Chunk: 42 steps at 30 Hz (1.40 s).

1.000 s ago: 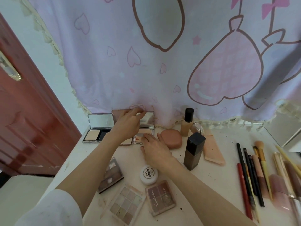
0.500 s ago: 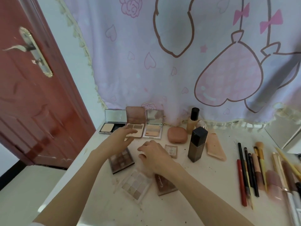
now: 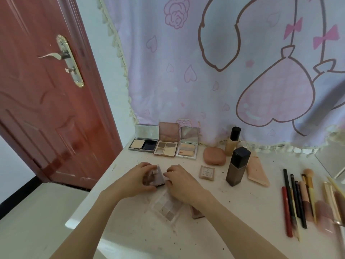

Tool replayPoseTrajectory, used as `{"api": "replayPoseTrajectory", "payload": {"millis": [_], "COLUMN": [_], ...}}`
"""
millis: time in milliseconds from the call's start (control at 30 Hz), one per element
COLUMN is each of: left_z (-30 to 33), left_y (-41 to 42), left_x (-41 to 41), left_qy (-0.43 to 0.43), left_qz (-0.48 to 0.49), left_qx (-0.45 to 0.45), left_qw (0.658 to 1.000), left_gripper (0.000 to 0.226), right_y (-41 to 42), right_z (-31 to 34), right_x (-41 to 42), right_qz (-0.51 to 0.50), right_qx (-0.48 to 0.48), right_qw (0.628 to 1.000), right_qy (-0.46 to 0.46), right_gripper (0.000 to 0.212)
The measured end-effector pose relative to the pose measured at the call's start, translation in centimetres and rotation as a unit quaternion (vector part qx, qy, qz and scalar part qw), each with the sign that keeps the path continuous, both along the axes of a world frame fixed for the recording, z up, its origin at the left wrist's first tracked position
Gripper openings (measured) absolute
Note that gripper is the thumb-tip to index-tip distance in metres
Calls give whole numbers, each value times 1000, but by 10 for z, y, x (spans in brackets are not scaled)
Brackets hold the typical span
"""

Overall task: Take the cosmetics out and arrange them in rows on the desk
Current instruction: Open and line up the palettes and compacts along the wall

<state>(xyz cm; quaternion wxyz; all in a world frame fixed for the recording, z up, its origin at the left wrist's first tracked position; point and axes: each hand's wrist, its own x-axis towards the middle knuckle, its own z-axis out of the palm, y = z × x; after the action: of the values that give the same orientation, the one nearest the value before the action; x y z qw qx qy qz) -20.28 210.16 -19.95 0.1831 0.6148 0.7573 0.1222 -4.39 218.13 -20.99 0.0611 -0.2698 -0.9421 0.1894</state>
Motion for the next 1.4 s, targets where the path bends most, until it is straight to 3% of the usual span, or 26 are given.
{"api": "replayPoseTrajectory", "payload": {"millis": [133,200,300,400,467,633,900,1133,1267,1400], "left_z": [13,24,36,44,47,49,53,62,67,67], "left_y": [-1,-1,1,4,5,7,8,7,14,22], "left_x": [2,8,21,33,39,44,33,7,-1,-20], "left_qy": [-51,-109,-173,-206,-205,-216,-253,-292,-267,-183], "left_qz": [15,26,11,-5,-11,-25,-42,-28,5,44], "left_qx": [90,142,202,223,228,226,153,70,147,194], "left_qw": [994,983,964,953,952,950,954,954,952,963], "left_gripper": [68,67,69,73,73,69,61,50,30,23], "right_y": [1,3,4,4,6,9,4,5,9,15], "right_z": [11,19,31,39,42,42,42,36,33,30], "right_x": [4,5,11,17,21,28,24,12,-6,-32], "right_qz": [-116,-187,-164,-131,-121,-80,-100,-101,-73,-76], "right_qx": [-127,-312,-580,-685,-711,-743,-748,-789,-805,-790], "right_qw": [971,893,727,627,593,552,546,485,436,474], "right_qy": [166,267,329,347,359,370,364,365,396,382], "right_gripper": [31,32,34,44,56,60,52,37,30,24]}}
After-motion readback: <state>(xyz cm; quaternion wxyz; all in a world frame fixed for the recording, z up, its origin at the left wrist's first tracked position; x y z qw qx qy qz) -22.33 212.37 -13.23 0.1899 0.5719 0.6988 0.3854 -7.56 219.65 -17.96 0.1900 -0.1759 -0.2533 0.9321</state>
